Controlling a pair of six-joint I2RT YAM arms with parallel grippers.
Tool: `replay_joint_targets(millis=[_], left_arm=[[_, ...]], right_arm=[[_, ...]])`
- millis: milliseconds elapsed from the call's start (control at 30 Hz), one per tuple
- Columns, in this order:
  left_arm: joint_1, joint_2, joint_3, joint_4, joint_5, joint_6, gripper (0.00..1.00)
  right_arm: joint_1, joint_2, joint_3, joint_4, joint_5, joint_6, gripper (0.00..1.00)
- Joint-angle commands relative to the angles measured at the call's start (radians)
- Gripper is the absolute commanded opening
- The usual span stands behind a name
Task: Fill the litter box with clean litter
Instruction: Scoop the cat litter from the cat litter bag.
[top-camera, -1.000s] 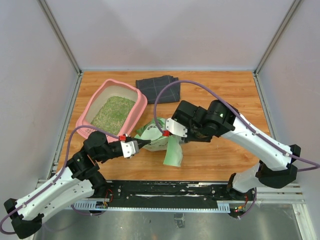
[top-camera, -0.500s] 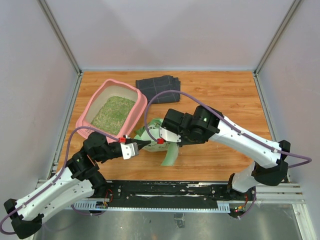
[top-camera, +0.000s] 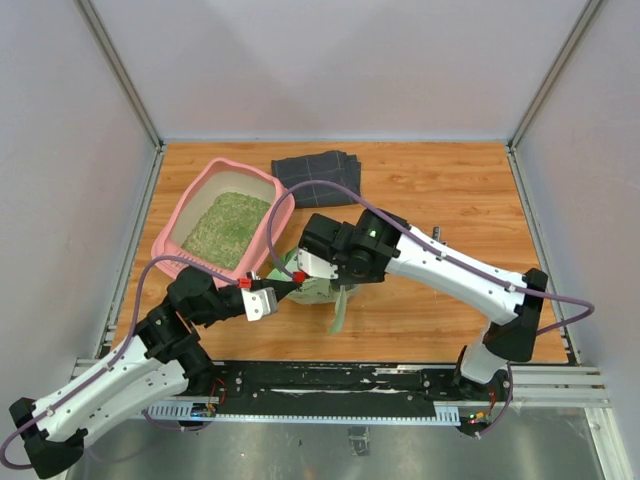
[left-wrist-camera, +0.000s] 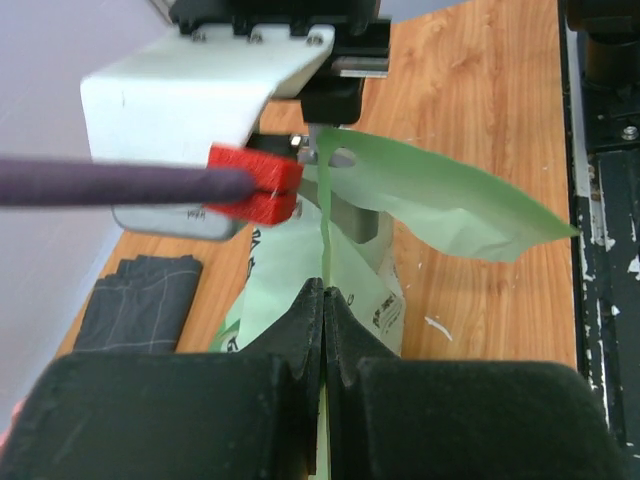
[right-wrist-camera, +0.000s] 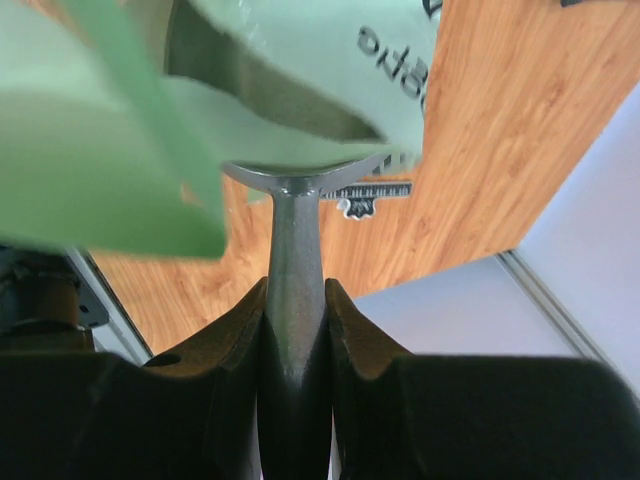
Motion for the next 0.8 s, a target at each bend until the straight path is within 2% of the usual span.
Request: replay_joint_targets(millis=[0,133,267,433,600,767], left_arm=[[-0.003,-0.004,-0.018,0.057,-0.055,0.003,0.0],[-0.003,0.031,-0.008,-0.018,-0.113,-0.003,0.0],[-0.003,0.048,-0.044,0.004,-0.12,0.033,0.0],[-0.003,0.118,-0.042,0.017,-0.158,0.035,0.0],[-0.003,0.222,-0.017,-0.005,-0.266,0.054,0.0],[-0.002,0.278,-0.025,0.024,-0.275,0.037,0.0]], right_arm=[[-0.073,0.038,-0.02,0.167,-0.082,-0.012,0.01],[-0.139,0.054,-0.047,0.227,-0.163,-0.012,0.01],[-0.189,0.089,-0.065,0.238,-0.204,-0.03,0.01],[-0.222,0.164,-0.013,0.204,-0.195,-0.045,0.01],[-0.246,0.265,0.069,0.145,-0.163,-0.055,0.01],[-0.265,0.334,0.145,0.103,-0.125,-0.061,0.01]])
